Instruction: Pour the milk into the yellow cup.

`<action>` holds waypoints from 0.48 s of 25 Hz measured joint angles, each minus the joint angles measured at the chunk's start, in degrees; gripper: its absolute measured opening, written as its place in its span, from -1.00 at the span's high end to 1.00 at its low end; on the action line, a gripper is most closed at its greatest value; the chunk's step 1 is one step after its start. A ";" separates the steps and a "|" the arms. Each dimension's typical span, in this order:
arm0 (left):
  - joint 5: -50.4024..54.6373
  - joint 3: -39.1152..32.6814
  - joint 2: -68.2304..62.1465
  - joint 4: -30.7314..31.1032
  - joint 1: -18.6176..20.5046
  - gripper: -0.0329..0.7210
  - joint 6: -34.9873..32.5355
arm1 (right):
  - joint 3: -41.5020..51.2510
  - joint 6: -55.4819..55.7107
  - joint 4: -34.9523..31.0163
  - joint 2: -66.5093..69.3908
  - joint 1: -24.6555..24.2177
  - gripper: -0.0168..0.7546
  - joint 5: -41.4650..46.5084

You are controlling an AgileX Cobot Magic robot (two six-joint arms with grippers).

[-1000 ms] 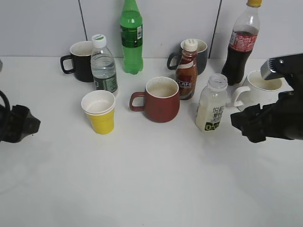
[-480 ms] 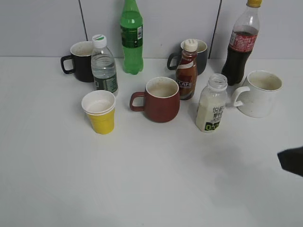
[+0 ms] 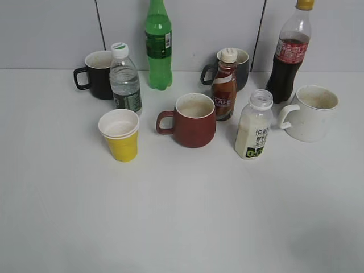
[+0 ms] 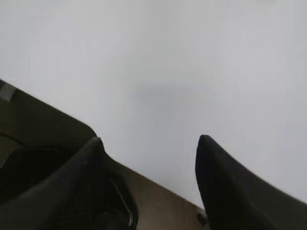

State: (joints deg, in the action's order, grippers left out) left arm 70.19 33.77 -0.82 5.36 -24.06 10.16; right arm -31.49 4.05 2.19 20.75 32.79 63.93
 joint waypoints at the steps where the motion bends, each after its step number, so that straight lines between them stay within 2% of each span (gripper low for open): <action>1: 0.13 -0.03 0.98 -0.24 -0.02 -0.53 -0.77 | 0.15 -0.54 0.00 -2.58 0.00 -0.21 -0.55; 6: -4.00 -0.96 -0.34 -1.07 -0.02 -0.49 -3.24 | 2.07 -2.02 0.28 -10.50 0.05 -0.21 -3.41; 12: -9.20 -3.11 -0.47 -1.07 -0.02 -0.48 -4.72 | 2.06 -2.22 0.28 -11.38 0.05 -0.21 -4.06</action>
State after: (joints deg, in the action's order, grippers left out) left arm 60.99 30.66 -1.29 4.29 -24.08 5.44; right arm -29.42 1.83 2.47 9.37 32.84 59.88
